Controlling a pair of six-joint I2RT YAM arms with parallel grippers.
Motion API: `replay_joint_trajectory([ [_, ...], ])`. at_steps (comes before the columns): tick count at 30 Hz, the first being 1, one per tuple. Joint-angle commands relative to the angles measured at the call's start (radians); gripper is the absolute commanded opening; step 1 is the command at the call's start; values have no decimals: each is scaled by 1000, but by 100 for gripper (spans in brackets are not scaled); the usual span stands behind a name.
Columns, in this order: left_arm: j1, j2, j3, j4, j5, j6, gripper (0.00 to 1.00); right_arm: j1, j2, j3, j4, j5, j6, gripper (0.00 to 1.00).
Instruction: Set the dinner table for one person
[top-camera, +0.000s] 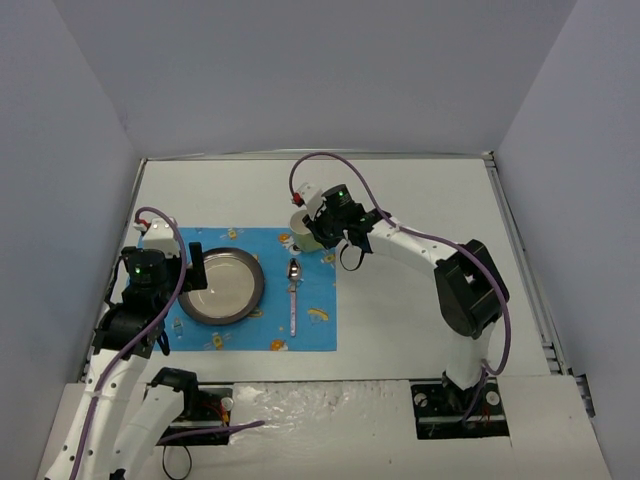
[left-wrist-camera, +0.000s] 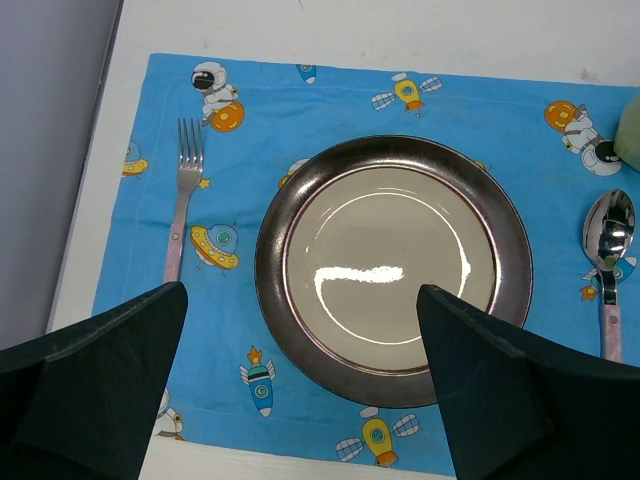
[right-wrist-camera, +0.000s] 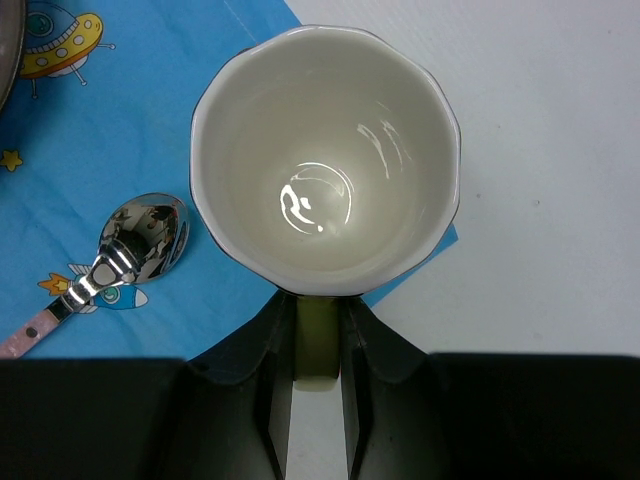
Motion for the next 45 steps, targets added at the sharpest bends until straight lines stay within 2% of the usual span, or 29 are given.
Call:
replay_joint_trajectory([
  [1, -4, 3, 13, 50, -22, 13, 97, 5, -62, -19, 99, 17, 0, 18],
  [7, -4, 1, 13, 49, -26, 10, 97, 0, -132, -61, 100, 32, 10, 55],
  [12, -4, -4, 14, 47, -29, 7, 97, -14, -254, -107, 91, 77, 41, 72],
  [18, -3, -7, 63, 8, -34, -24, 97, -21, -522, -161, 42, 177, 94, 91],
  [24, -2, -55, 220, -120, -29, -53, 97, -23, -851, -231, -18, 366, 166, 100],
  [33, -4, -172, 428, -332, -96, -44, 97, -22, -1290, -351, -120, 627, 299, 100],
  [38, -4, -290, 451, -393, -176, -23, 97, -20, -1448, -394, -167, 721, 307, 100],
  [45, -4, -430, 417, -475, -206, -34, 97, -21, -1520, -457, -182, 856, 281, 100],
])
